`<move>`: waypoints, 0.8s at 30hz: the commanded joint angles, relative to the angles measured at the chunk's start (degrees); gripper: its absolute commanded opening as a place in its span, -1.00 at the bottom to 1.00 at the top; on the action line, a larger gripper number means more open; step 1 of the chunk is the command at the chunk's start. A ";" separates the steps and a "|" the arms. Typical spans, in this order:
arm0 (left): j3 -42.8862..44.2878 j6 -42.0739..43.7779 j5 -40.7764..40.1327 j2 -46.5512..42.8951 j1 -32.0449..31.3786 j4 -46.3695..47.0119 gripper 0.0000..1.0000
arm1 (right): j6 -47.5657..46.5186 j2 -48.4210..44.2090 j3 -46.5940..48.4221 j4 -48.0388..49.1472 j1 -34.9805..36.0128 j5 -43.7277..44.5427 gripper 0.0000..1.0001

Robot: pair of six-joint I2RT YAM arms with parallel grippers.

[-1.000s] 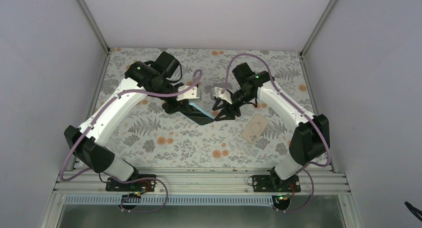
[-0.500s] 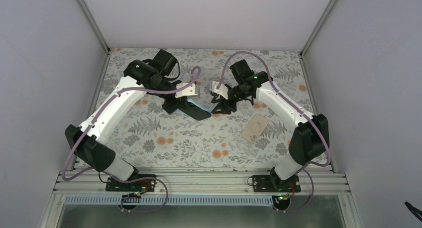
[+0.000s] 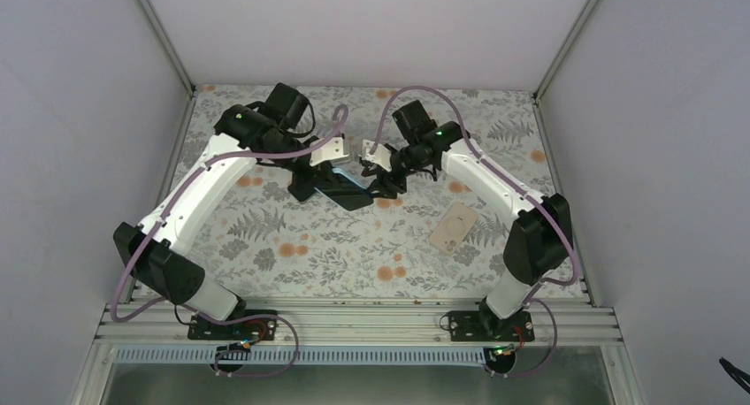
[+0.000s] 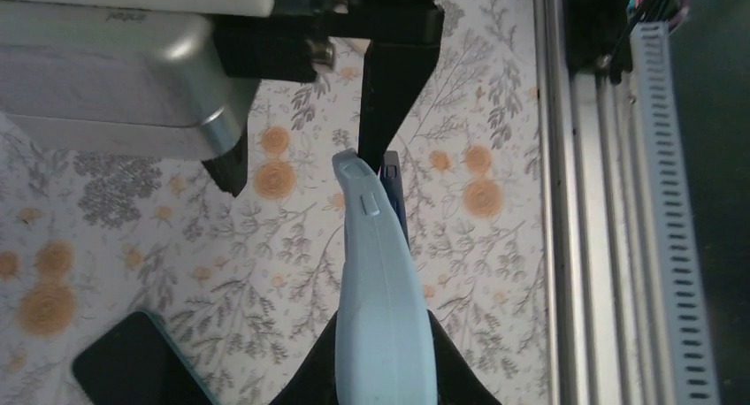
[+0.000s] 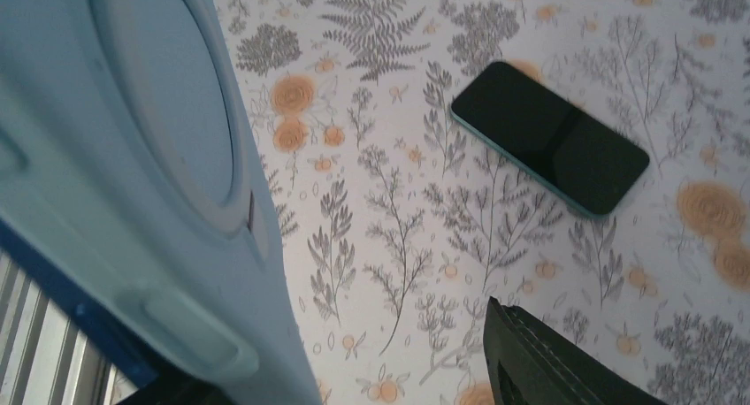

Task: Take the phone out of the phone case
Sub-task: Remove the phone case from the phone.

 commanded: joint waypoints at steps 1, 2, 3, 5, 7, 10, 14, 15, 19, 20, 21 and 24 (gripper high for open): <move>3.45 -5.67 16.63 -1.75 -0.89 14.05 -0.95 | 1.75 1.88 3.55 10.29 3.52 -12.74 0.24; 3.67 -6.60 16.50 -1.88 -0.38 15.92 -0.95 | 1.23 1.97 3.97 10.32 3.53 -15.30 0.23; 3.45 -7.91 16.62 -2.07 -0.02 18.62 -0.95 | 0.97 2.20 4.79 10.28 3.53 -18.17 0.24; 4.12 -9.66 16.69 -1.66 0.16 20.75 -0.95 | 0.37 3.34 7.96 8.32 3.67 -23.85 0.27; 4.45 -10.67 16.89 -0.71 0.30 22.14 -0.95 | 0.60 5.43 12.23 5.84 3.51 -30.46 0.32; 4.17 -11.41 16.06 0.62 0.31 24.50 -0.95 | -4.25 10.49 21.71 -4.33 3.60 -41.92 0.35; -1.78 -12.13 3.72 -0.10 1.34 35.92 -0.95 | 4.88 12.02 25.30 -2.73 6.29 -44.40 0.38; -3.10 -11.95 0.33 0.04 2.02 38.74 -0.95 | 9.28 10.50 23.31 1.58 7.11 -42.39 0.35; -0.91 -11.58 -2.22 3.65 5.56 40.63 -0.95 | 7.67 7.65 20.58 0.97 7.71 -40.11 0.09; 0.42 -11.62 -1.48 4.49 5.93 39.90 -0.95 | 7.72 6.90 20.04 1.12 7.58 -39.50 -0.03; 1.41 -11.57 -0.92 5.20 6.08 39.42 -0.95 | 7.81 6.18 19.49 1.45 7.47 -38.98 -0.40; 2.97 -12.40 -0.17 6.41 6.13 39.41 -0.94 | 11.58 3.33 16.08 6.22 6.92 -37.20 -0.94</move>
